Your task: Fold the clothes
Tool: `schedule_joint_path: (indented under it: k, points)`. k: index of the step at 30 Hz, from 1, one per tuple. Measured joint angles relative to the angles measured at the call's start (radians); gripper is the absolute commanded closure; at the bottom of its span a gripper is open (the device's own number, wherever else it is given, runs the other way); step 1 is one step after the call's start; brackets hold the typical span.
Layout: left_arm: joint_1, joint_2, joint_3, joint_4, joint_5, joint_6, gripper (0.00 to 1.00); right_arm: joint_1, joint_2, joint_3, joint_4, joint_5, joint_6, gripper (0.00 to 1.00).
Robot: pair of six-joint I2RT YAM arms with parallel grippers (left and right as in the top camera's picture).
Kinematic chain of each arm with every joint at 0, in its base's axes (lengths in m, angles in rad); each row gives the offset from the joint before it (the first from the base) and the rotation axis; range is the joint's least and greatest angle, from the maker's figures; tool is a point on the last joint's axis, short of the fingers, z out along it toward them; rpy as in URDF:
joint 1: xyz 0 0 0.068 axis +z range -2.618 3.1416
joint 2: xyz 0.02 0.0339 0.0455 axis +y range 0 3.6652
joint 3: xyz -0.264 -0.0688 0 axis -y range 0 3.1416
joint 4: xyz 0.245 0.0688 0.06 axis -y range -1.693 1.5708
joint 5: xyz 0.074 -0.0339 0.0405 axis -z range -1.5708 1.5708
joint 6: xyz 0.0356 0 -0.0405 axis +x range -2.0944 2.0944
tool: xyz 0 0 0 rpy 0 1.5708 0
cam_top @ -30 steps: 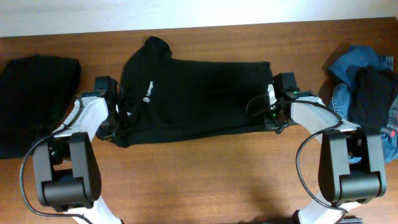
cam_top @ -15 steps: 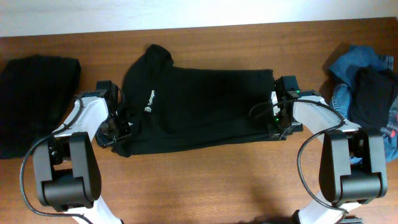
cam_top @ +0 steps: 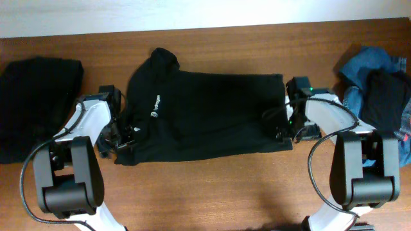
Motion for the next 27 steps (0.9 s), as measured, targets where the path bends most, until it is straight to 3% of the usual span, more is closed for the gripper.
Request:
schedule_joint_path:
  k: [10,13,15,18,19,20,23,24,25,27]
  points:
    - [0.003,0.000,0.253,-0.140,-0.003,-0.001,0.03,-0.001,0.000,0.168,-0.040,-0.035,0.000,0.02]
    - [0.003,0.000,0.300,-0.150,-0.001,-0.001,0.11,-0.001,0.000,0.168,-0.038,-0.040,0.000,0.01]
    - [0.003,0.000,0.303,-0.154,0.018,-0.006,0.33,-0.001,0.000,0.167,-0.024,-0.045,0.000,0.01]
    - [0.003,0.000,0.303,-0.154,0.059,0.008,0.87,-0.001,0.000,0.167,0.003,-0.057,-0.001,0.06]
    - [0.002,0.000,0.303,-0.150,0.070,0.015,0.99,-0.001,0.000,0.166,0.011,-0.071,-0.001,0.15]
    - [0.000,0.000,0.303,-0.145,0.077,0.020,0.99,-0.001,0.000,0.166,0.016,-0.083,-0.006,0.25]
    - [-0.008,0.000,0.303,-0.119,0.093,0.046,1.00,-0.001,0.000,0.161,0.029,-0.127,-0.001,0.80]
    - [-0.013,0.000,0.303,-0.111,0.096,0.053,1.00,-0.001,0.000,0.161,0.030,-0.135,0.000,0.91]
    - [-0.021,0.000,0.303,-0.104,0.098,0.060,1.00,-0.001,0.000,0.161,0.033,-0.145,-0.001,0.96]
    - [-0.038,0.000,0.303,-0.099,0.103,0.069,0.99,-0.001,0.000,0.161,0.035,-0.156,0.001,0.96]
